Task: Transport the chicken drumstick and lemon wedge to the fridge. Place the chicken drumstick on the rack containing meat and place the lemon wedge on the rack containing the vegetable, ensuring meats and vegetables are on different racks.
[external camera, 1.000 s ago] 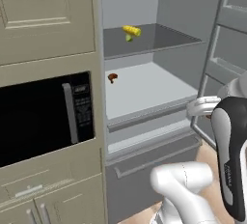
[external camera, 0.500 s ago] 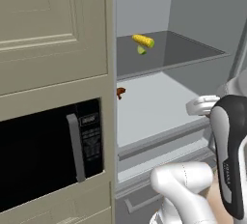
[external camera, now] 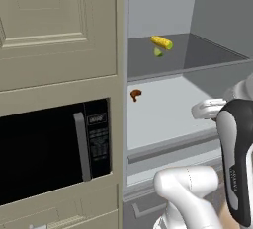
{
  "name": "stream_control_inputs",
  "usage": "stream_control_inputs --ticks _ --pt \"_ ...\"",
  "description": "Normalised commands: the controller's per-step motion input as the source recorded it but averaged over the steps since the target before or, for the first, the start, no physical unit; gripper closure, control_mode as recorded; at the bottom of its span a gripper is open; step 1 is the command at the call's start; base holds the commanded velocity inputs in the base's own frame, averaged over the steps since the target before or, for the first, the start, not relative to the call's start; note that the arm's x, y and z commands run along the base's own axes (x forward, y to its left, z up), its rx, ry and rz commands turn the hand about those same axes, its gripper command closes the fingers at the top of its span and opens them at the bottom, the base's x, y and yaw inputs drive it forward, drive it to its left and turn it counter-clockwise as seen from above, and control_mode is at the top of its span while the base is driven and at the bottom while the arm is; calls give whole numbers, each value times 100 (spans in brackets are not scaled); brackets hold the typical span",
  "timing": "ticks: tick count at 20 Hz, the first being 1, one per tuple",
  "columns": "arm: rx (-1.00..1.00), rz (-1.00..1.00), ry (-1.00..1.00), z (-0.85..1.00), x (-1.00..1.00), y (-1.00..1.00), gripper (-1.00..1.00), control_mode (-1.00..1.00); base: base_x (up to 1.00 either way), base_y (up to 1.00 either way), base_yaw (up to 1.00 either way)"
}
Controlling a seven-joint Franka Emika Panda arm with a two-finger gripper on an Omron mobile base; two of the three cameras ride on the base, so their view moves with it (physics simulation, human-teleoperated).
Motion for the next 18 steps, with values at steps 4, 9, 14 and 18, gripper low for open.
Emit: stream_control_inputs --ticks 4,9,14,18 --pt "1 13 0 -35 74 -20 100 -100 16 0 5" --pt "0 8 0 -63 100 -23 100 -100 0 0 0" --pt "0 0 0 -73 100 0 100 -100 0 0 0" --pt "0 0 0 -82 92 -3 100 -100 0 0 0"
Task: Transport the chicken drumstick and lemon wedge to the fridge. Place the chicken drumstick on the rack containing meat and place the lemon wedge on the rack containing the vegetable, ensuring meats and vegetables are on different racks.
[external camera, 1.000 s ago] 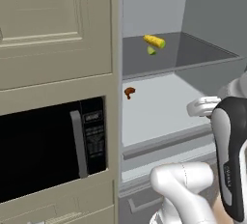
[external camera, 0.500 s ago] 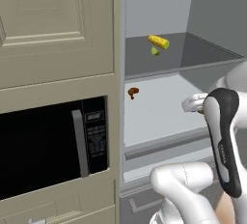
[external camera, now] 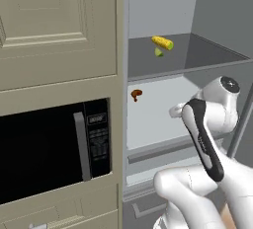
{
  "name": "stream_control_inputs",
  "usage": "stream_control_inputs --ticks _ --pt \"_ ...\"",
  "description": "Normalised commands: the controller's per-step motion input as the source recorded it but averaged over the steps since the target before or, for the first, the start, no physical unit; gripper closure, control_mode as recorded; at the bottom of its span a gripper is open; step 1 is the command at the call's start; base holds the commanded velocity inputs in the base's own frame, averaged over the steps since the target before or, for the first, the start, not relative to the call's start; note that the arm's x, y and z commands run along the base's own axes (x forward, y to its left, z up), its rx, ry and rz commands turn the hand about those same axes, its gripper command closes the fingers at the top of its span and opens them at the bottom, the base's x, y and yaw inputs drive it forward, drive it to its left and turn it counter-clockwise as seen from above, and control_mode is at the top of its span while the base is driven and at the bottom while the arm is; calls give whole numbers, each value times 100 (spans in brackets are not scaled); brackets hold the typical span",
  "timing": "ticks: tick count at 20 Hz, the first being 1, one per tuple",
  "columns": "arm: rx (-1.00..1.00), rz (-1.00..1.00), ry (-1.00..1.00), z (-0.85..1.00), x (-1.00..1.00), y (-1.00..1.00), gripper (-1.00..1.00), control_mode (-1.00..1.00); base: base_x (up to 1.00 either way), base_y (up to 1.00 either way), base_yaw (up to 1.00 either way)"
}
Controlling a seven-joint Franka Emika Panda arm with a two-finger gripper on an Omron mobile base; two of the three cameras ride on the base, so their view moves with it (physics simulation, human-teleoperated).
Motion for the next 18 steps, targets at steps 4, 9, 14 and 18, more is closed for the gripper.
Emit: stream_control_inputs --ticks 4,9,14,18 --pt "0 0 8 -91 92 -6 100 -100 0 0 0" --pt "0 0 1 -67 100 -5 100 -100 0 0 0" --pt "0 0 2 -46 86 -7 100 -100 0 0 0" --pt "0 0 10 -13 62 -2 100 -100 0 0 0"
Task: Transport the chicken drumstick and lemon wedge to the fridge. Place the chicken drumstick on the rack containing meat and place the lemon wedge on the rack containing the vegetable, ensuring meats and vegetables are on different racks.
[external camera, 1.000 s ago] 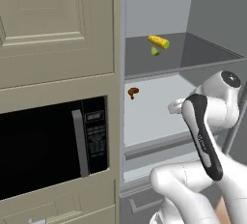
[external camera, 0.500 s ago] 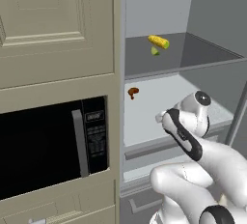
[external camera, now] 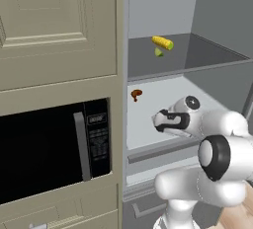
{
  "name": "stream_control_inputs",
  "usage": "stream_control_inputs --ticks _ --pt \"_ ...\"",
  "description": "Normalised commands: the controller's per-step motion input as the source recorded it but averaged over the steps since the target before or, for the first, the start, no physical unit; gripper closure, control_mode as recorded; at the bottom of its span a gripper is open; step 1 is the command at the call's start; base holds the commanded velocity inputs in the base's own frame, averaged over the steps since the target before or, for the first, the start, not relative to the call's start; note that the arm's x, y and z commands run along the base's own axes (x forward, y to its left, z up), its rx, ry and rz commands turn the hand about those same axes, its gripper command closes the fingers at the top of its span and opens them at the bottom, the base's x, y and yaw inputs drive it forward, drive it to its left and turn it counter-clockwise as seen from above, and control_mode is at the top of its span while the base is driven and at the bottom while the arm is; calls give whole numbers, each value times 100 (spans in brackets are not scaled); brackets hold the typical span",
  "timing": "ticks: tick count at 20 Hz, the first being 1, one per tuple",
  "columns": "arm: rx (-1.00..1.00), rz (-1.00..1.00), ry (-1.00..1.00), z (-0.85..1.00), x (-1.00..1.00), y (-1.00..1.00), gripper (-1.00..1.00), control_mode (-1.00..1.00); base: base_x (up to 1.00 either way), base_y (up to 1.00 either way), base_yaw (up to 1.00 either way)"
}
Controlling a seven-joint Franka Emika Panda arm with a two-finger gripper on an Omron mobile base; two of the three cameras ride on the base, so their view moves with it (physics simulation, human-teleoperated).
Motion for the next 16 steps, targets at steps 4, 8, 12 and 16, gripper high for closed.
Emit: stream_control_inputs --ticks 4,8,12,16 --pt "0 0 6 0 49 0 100 -100 0 0 0" --pt "0 0 0 -19 20 -1 100 -100 0 0 0" --pt "0 0 0 -13 16 -5 -100 -100 0 0 0" --pt "0 0 0 0 4 -4 -100 -100 0 0 0"
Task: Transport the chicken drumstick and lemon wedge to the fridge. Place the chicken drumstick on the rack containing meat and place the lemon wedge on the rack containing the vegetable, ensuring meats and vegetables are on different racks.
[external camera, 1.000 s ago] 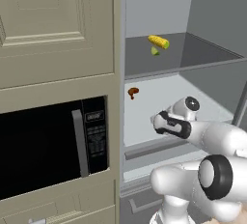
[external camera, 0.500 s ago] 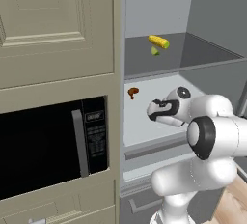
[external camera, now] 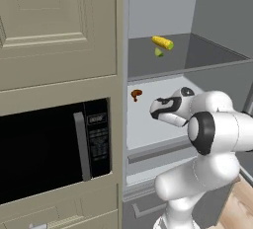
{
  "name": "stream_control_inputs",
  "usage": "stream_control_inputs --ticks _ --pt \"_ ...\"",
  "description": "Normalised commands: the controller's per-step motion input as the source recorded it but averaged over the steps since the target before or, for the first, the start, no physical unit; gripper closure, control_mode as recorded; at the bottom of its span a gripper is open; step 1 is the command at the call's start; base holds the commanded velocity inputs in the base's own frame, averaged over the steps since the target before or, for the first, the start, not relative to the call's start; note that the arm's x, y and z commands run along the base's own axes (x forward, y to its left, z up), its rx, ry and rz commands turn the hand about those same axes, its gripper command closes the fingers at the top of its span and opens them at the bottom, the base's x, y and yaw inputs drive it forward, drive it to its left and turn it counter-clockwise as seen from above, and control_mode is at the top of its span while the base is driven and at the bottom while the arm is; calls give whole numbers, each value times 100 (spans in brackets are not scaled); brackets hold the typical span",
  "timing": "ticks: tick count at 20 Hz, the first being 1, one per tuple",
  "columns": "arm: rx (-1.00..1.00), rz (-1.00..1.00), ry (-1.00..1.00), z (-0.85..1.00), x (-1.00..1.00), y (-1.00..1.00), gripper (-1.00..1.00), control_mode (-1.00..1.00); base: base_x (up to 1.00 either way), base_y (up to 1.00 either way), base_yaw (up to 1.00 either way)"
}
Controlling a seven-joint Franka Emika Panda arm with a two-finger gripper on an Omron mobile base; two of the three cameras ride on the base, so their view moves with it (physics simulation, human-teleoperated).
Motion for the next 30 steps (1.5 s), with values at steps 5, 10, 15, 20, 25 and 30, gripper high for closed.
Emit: stream_control_inputs --ticks 5,10,15,20,25,30 --pt "1 -5 0 2 -3 -5 -100 -100 0 0 0" --pt "7 -11 0 20 -66 -21 -100 -100 0 0 0" --pt "11 -3 -9 70 -67 -14 -100 -100 0 0 0" --pt "7 0 -5 65 -75 -5 -100 -100 0 0 0" --pt "1 0 0 46 -80 0 -100 -100 0 0 0" --pt "0 0 5 68 -98 0 -100 -100 0 0 0"
